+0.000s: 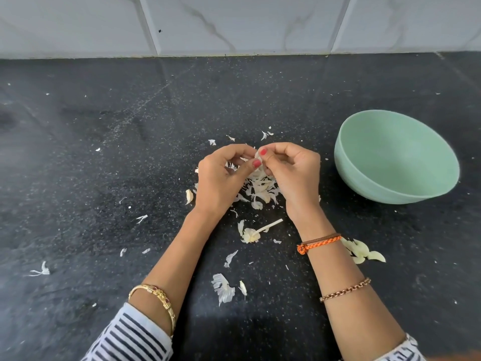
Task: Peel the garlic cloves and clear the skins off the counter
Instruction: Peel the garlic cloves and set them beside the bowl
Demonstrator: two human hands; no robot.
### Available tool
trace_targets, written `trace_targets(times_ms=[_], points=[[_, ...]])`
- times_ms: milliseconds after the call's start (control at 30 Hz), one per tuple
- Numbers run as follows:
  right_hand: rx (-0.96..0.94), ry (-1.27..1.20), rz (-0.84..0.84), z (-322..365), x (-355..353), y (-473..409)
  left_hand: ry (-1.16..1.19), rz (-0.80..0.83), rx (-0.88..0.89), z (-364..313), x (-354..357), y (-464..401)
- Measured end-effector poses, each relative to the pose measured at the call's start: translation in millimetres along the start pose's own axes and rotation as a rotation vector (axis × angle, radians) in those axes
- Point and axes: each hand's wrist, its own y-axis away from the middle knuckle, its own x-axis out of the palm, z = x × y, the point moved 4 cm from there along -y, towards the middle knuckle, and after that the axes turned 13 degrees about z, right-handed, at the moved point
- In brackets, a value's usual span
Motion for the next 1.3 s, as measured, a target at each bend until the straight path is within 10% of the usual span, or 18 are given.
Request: trace_targets(times_ms=[367,967,1300], points=[[0.018,0.014,0.02,-1.6,1.6,-2.1,0.081,-0.009,-0.041,5.3,2.9,0.9],[-0.406,0.746,0.048,7.1,6.5,-2.0,0.028,-0.055,-0.033,1.5,-2.8,0.8],[-0.187,0.348,0.091,4.3,-2.9,-2.9,0.092,0.023,0.071,-1.9,-5.2,0.0]])
